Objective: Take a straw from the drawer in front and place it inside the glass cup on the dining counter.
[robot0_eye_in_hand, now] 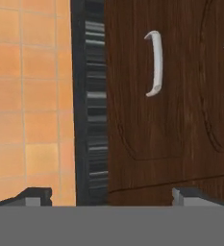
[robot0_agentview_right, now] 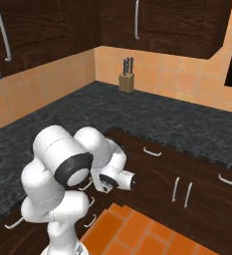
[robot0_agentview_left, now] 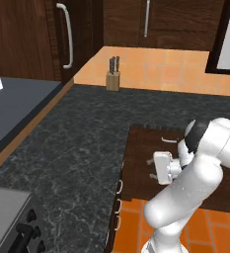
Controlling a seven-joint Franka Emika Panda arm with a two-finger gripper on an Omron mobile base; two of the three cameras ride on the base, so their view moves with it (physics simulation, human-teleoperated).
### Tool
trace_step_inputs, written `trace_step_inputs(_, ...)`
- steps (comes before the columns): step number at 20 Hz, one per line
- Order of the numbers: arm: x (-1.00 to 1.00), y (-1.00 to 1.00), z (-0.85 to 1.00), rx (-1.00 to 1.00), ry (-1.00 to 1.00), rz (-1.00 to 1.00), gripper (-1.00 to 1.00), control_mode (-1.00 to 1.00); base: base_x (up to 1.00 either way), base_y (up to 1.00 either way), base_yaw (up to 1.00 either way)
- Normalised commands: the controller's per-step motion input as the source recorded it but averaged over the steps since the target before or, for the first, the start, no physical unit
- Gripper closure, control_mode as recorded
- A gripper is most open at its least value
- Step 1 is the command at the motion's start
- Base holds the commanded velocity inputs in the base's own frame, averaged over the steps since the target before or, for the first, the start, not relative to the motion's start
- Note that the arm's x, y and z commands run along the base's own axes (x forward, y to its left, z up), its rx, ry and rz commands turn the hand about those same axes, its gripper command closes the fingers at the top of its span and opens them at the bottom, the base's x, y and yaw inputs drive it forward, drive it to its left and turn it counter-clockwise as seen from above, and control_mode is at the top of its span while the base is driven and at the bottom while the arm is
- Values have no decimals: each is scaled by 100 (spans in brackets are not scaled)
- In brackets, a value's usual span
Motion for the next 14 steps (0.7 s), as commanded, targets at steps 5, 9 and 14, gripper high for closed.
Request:
trace_step_inputs(5,57,11,-44,5,-1,1,-100,-100,0,0,0)
trace_step_inputs(9,47,15,-42,3,-6,6,-100,-100,0,0,0)
trace_step_inputs(14,54,19,-35,3,-4,6,-100,-100,0,0,0)
